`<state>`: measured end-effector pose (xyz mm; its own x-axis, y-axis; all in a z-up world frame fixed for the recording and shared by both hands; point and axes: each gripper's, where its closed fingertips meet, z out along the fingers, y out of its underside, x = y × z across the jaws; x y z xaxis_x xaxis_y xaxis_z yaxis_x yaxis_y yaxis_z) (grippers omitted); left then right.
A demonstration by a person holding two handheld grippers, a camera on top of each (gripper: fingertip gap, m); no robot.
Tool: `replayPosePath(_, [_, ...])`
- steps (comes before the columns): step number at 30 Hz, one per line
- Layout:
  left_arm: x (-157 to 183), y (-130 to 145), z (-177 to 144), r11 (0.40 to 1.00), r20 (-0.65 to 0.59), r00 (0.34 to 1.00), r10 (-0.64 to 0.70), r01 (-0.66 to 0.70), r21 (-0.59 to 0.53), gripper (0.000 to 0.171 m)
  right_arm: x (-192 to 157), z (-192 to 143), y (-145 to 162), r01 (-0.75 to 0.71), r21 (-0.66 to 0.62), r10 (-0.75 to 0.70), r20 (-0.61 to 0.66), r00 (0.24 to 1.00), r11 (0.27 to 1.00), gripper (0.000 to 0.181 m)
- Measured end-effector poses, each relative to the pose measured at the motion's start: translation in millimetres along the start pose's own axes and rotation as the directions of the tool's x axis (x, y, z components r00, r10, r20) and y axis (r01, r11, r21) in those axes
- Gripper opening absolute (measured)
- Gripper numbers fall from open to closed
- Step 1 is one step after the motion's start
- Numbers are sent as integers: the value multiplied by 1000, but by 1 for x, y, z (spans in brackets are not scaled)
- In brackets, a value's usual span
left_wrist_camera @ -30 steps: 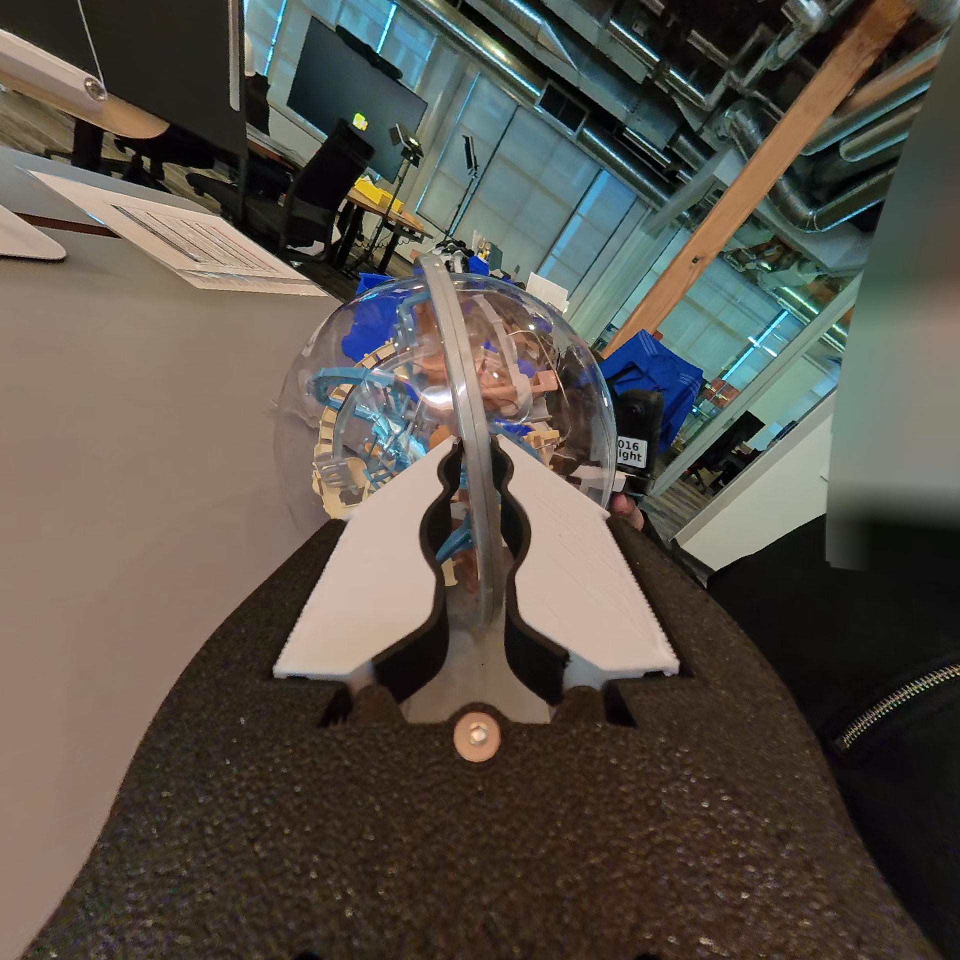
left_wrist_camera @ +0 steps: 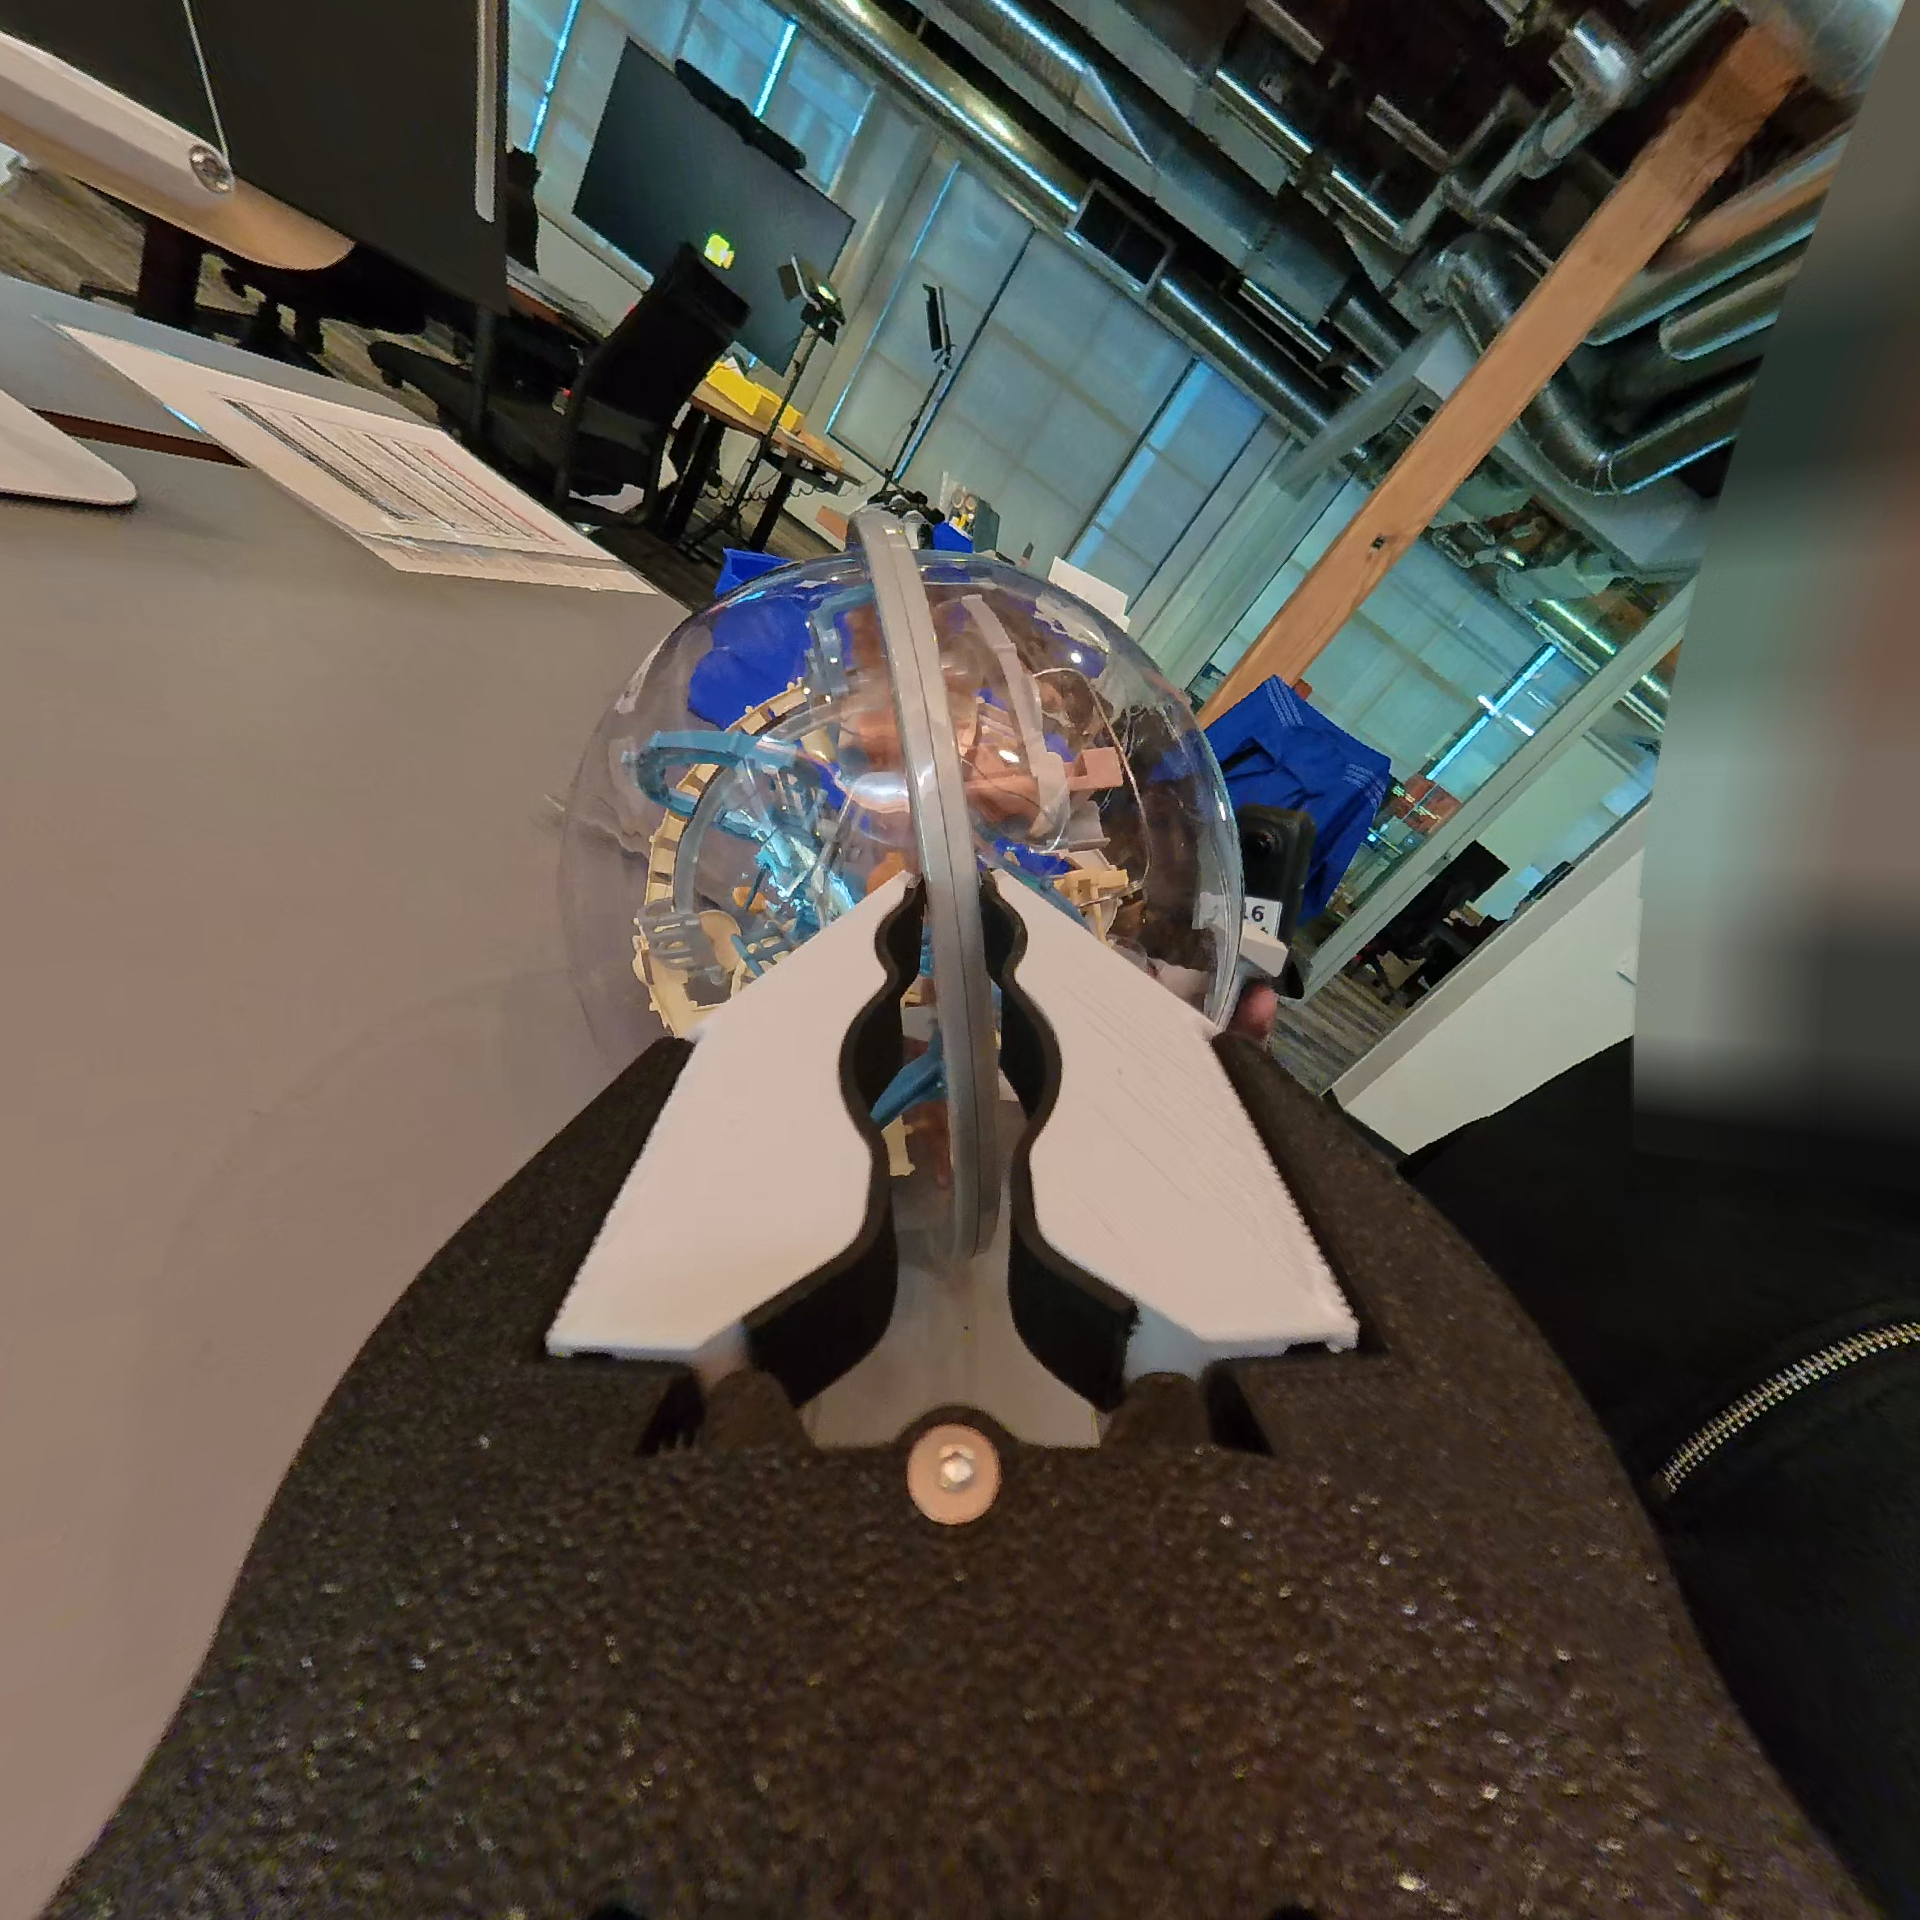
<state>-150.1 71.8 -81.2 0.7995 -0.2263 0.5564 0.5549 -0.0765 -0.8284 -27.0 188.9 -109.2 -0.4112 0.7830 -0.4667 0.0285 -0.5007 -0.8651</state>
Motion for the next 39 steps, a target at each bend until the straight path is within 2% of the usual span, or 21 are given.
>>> replayPosePath(11, [1, 0, 1, 1000, -5, 1000, -3, 3, 1, 8, 3, 4, 8, 26, -15, -26, -19, 999, 1000, 77])
replayPosePath(18, [-2, -2, 2, 1000, 45, 999, 15, -16, 13, 7, 0, 6, 13, 80, -43, -81, -39, 996, 996, 77])
replayPosePath(23, [4, -1, 3, 996, 70, 994, 83, -82, -15, 7, -1, 6, 26, 123, -122, -129, -44, 991, 985, 79])
replayPosePath(39, [4, -3, 4, 998, 65, 996, 62, -63, 16, 7, -3, 4, 38, 186, -197, -196, -35, 980, 963, 72])
